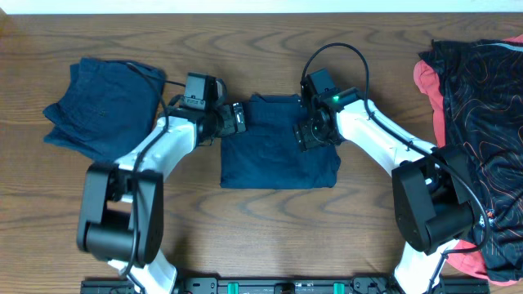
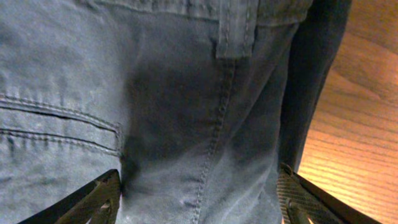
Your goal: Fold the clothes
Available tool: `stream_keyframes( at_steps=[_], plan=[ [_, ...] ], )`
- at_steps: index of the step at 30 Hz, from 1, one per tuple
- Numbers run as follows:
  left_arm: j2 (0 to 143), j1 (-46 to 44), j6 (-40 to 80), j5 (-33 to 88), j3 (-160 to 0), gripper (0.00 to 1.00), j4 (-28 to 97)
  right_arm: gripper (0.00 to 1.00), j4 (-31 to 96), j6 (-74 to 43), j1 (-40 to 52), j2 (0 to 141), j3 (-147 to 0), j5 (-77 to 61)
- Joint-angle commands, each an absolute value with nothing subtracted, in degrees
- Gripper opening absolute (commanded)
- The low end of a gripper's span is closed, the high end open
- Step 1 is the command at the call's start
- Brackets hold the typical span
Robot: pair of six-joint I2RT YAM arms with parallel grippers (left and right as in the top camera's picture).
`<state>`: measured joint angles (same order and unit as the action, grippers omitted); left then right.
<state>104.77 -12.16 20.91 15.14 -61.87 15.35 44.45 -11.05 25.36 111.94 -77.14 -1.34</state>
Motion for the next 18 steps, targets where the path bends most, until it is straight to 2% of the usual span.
stream_keyframes(
  at_steps=[1,4,6,10,12,14,15,18],
  plan=[
    [107.55,-11.79,20.18,16.51,-62.02,0.98,13.8,0.79,44.75,-10.2,25.93,110.69,-77.23,-0.45],
    [109.65,-12.05,20.18,22.0,-62.02,0.98,11.92,0.79,44.77,-10.2,25.93,110.69,-77.23,-0.45],
    [111.09,-12.69,20.18,26.24,-62.02,0.82,10.35,0.79,44.75,-10.2,25.93,110.69,-77.23,-0.45],
    [113.16,-15.07,20.16,27.31,-62.02,0.66,9.74,0.79,44.8,-10.2,25.93,110.69,-77.23,-0.45],
    [113.47,-15.92,20.12,27.22,-62.02,0.46,9.5,0.79,44.91,-10.2,25.93,110.69,-77.23,-0.45],
    [113.27,-15.99,20.16,27.24,-62.02,0.13,8.84,0.79,45.21,-10.2,25.93,110.69,-77.23,-0.45],
    [112.92,-15.79,20.16,27.22,-62.02,0.06,8.6,0.79,45.39,-10.2,25.93,110.69,-77.23,-0.43],
    [111.13,-14.81,20.16,26.72,-62.13,0.06,8.51,0.77,45.69,-10.22,25.87,110.67,-77.23,-0.34]
  ],
)
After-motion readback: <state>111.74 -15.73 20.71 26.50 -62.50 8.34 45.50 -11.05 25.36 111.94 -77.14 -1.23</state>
